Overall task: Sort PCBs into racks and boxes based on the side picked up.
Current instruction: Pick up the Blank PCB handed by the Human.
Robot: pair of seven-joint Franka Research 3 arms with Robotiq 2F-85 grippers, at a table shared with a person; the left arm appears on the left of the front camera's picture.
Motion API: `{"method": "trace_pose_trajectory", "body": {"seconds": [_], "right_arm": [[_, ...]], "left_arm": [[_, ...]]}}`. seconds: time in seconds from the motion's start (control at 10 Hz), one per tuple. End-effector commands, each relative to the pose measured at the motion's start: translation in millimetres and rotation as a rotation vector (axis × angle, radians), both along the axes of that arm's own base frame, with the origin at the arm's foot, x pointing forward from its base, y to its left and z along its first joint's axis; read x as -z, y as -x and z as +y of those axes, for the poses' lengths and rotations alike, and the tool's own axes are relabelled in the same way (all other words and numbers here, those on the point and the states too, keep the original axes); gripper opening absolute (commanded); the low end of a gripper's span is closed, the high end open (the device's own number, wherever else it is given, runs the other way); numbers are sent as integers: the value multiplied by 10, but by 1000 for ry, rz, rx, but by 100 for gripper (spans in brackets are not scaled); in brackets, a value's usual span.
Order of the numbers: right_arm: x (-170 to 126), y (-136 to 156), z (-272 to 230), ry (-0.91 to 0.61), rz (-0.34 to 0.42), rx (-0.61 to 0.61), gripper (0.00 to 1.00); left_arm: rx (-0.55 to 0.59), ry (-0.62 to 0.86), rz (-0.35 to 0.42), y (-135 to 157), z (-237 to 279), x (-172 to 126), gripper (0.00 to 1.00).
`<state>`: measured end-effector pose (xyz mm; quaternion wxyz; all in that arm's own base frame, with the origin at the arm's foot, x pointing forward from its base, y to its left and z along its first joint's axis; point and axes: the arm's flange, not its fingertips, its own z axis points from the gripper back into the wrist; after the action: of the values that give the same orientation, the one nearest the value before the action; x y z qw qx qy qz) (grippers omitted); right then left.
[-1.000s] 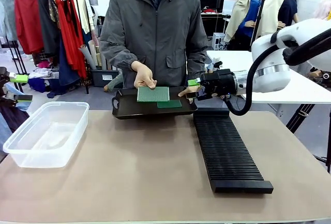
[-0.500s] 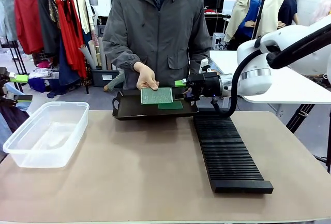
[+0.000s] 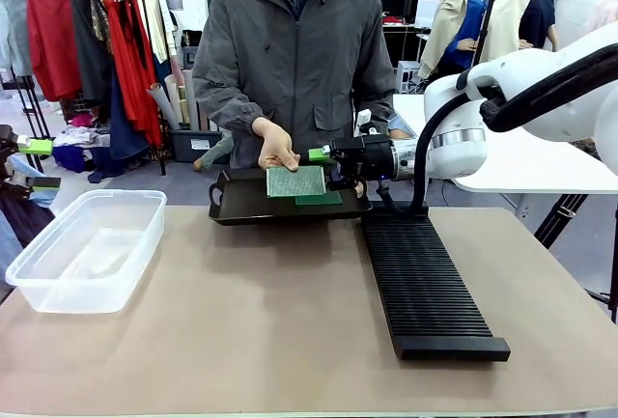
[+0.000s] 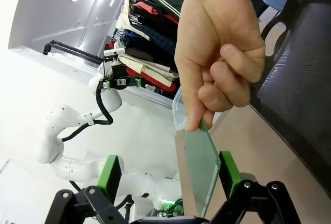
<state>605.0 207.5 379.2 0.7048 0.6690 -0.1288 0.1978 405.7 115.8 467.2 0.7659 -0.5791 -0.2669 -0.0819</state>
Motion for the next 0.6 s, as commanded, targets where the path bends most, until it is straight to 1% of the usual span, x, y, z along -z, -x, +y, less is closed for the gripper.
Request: {"method": "trace_pose_trajectory", "body": {"seconds": [0.0,0.1,0.2,0.3,0.4,0.5], "right_arm": [[-45,-92,58,11,20,25,100],[-45,-94,57,15,22,29,100],[-48,-92,63,17,25,23,98],[-40,-90,67,27,33,22,92],[-39,-85,64,28,32,19,83],[-40,-84,62,30,32,19,69]], "left_arm": [[6,6,-1,21,3,-13,100],[6,6,-1,21,3,-13,100],[6,6,-1,21,3,-13,100],[6,6,-1,21,3,-13,100],[6,6,-1,21,3,-13,100],[6,6,-1,21,3,-13,100]]}}
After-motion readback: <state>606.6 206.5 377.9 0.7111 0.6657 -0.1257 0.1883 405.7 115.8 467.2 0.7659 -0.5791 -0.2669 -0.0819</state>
